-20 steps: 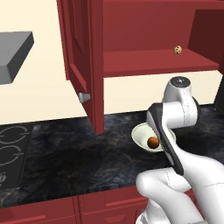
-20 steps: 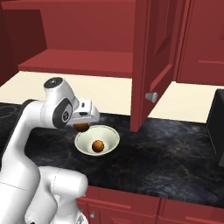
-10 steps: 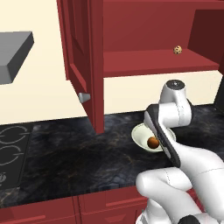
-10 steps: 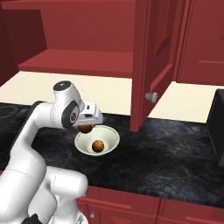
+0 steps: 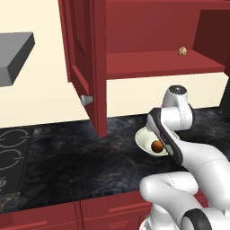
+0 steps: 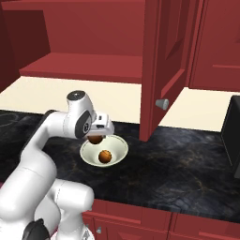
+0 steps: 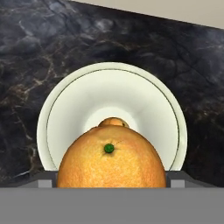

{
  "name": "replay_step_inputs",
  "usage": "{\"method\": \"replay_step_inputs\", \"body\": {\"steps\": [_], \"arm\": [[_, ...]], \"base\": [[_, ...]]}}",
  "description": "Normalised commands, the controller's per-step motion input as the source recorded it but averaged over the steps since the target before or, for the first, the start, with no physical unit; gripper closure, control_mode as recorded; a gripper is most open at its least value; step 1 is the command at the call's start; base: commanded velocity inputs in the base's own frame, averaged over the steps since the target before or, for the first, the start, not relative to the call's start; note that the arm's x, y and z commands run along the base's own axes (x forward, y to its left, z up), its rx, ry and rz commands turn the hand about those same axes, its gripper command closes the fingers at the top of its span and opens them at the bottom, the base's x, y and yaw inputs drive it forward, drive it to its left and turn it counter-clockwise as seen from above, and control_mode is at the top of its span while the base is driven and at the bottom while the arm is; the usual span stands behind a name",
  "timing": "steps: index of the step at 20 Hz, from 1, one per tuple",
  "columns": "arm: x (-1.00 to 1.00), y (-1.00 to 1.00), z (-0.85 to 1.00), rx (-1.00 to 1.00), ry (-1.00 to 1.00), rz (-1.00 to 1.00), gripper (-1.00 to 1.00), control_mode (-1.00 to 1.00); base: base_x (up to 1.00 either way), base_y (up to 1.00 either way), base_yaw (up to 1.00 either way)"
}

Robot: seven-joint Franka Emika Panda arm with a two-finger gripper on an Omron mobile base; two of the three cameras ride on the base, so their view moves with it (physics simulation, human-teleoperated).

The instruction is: Open the cabinet. Pick the orange and orange from the cabinet and place them into the bowl. Then close the cabinet.

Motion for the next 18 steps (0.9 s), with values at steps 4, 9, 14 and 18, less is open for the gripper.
{"method": "replay_step_inputs", "body": {"steps": [4, 9, 14, 18], "arm": [[0.19, 0.00, -0.29, 0.00, 0.02, 0.00, 1.00, -1.00], [0.20, -0.01, -0.25, 0.00, 0.01, -0.01, 1.00, -1.00], [0.17, -0.01, -0.22, 0.00, 0.00, -0.01, 1.00, -1.00], [0.17, 0.00, -0.20, 0.00, 0.00, -0.01, 1.00, -1.00]], "base": [[0.00, 0.00, 0.00], [0.00, 0.00, 0.00], [0.00, 0.00, 0.00], [0.00, 0.00, 0.00]]}}
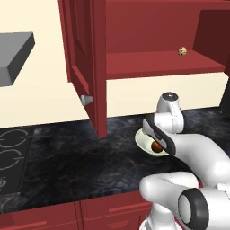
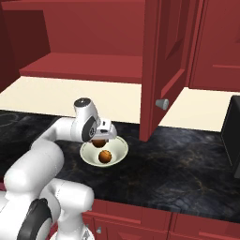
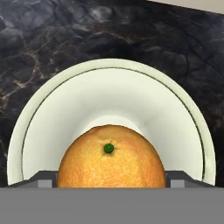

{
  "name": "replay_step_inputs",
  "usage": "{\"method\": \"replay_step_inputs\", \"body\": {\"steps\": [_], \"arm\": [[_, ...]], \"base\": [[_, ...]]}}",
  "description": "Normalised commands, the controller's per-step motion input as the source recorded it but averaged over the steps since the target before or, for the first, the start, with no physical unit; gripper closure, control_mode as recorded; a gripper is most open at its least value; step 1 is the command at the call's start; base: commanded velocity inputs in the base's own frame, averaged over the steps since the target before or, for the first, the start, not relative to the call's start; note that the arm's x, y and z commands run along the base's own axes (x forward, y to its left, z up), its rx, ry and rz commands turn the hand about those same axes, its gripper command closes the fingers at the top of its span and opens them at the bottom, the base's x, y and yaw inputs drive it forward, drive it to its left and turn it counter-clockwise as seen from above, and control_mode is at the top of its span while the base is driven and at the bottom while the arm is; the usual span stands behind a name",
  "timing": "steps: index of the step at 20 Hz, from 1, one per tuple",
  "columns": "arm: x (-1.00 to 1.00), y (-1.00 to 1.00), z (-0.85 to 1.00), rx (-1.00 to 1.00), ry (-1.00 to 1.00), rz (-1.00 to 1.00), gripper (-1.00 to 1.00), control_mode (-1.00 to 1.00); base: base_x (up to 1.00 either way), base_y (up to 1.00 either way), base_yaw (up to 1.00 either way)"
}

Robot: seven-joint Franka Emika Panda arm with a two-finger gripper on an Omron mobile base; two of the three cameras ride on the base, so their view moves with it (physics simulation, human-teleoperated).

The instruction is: Open the cabinet. Pick the orange and orange from the cabinet and place them into the bowl. Then close the cabinet.

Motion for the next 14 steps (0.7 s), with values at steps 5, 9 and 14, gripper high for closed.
{"method": "replay_step_inputs", "body": {"steps": [5, 9, 14], "arm": [[0.16, 0.00, -0.19, 0.00, 0.00, -0.01, 1.00, -1.00], [0.15, 0.00, -0.17, 0.00, 0.01, -0.01, 1.00, -1.00], [0.17, 0.00, -0.20, 0.00, 0.00, -0.01, 1.00, -1.00]], "base": [[0.00, 0.00, 0.00], [0.00, 0.00, 0.00], [0.00, 0.00, 0.00]]}}
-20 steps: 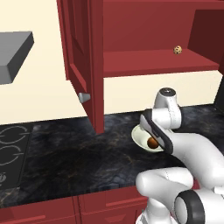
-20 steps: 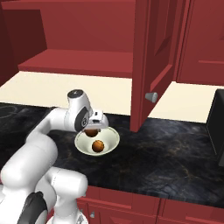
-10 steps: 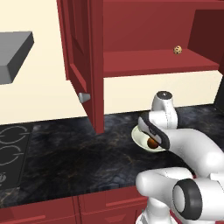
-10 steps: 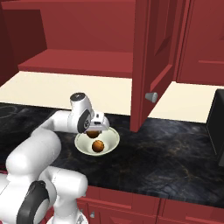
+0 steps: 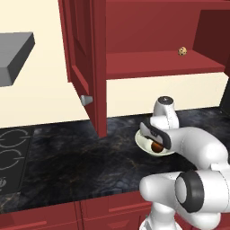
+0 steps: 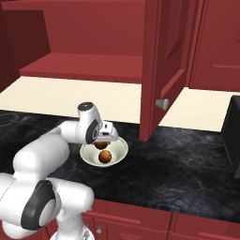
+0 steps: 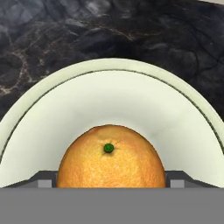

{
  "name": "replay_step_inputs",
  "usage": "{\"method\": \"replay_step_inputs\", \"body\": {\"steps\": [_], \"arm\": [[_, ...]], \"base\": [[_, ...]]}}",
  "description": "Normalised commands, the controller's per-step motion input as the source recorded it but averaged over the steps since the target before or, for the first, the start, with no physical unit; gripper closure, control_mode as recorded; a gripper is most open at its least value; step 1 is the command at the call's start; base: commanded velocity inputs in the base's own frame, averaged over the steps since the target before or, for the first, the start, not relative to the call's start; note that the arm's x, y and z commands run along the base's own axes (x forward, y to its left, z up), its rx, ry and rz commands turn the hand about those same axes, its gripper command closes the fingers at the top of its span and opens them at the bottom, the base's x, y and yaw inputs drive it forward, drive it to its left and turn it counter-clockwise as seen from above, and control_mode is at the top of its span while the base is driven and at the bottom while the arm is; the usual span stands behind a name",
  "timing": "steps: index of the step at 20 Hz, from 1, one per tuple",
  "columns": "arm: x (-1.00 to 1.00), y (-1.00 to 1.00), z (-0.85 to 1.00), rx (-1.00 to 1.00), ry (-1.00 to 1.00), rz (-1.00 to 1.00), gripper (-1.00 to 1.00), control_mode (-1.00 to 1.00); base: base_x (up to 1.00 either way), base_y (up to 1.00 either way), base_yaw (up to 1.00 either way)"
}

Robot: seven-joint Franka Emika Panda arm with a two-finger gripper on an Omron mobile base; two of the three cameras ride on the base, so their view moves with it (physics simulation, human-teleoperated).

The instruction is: Open the cabinet. Pick the orange and orange from the cabinet and place them into the bowl. Then close the cabinet.

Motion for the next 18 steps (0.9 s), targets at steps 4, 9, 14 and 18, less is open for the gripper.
{"method": "replay_step_inputs", "body": {"steps": [4, 9, 14, 18], "arm": [[0.17, 0.00, -0.22, 0.00, 0.00, -0.01, 1.00, -1.00], [0.14, 0.00, -0.20, 0.00, 0.01, -0.01, 1.00, -1.00], [0.03, 0.00, -0.07, 0.00, 0.06, -0.01, 1.00, -1.00], [0.00, -0.01, -0.01, 0.00, 0.05, 0.00, 1.00, -1.00]], "base": [[0.00, 0.00, 0.00], [0.00, 0.00, 0.00], [0.00, 0.00, 0.00], [0.00, 0.00, 0.00]]}}
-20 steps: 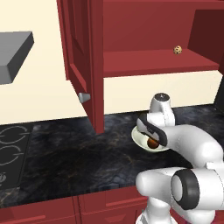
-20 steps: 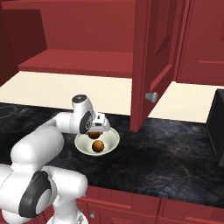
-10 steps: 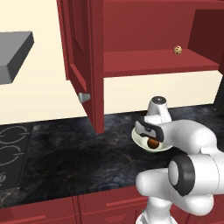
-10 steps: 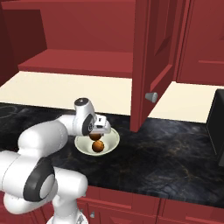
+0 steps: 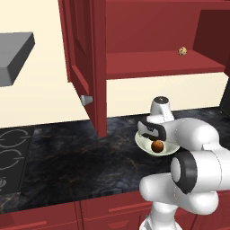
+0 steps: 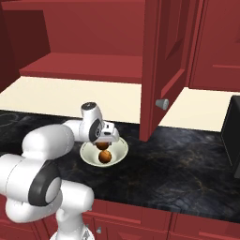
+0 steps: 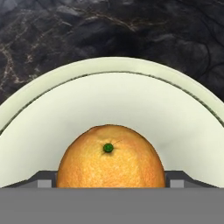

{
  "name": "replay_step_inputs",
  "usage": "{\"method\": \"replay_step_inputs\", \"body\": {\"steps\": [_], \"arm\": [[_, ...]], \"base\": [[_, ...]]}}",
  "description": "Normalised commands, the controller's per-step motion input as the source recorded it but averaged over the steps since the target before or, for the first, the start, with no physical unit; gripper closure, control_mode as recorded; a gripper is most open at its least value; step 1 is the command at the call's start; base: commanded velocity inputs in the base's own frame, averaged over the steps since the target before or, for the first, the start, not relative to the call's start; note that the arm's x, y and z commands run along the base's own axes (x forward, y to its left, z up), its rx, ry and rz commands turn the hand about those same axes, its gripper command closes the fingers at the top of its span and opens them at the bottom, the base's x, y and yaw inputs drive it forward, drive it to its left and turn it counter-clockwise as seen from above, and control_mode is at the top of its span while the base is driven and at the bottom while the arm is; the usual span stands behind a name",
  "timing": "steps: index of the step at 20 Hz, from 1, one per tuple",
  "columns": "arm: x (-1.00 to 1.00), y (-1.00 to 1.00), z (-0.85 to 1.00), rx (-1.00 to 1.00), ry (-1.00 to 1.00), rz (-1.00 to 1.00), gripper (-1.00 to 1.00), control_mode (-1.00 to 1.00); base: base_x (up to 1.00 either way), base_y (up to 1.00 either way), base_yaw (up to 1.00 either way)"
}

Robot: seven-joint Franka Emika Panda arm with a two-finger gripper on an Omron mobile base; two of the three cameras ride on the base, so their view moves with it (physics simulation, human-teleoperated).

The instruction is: Open the cabinet. Pick the orange and orange from the cabinet and place them into the bowl. Then close the cabinet.

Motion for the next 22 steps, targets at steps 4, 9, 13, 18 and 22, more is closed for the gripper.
{"method": "replay_step_inputs", "body": {"steps": [4, 9, 13, 18, 22], "arm": [[0.07, -0.03, -0.06, 0.02, 0.01, 0.00, -1.00, -1.00], [0.01, -0.09, -0.02, 0.03, 0.00, 0.00, -1.00, -1.00], [0.07, -0.03, 0.00, 0.00, 0.00, 0.00, -1.00, -1.00], [-0.01, 0.00, 0.21, 0.00, -0.03, 0.00, -1.00, -1.00], [-0.17, -0.01, 0.41, 0.00, -0.09, 0.00, -1.00, -1.00]], "base": [[0.00, 0.00, 0.00], [0.00, 0.00, 0.00], [0.00, 0.00, 0.00], [0.00, 0.00, 0.00], [0.00, 0.00, 0.00]]}}
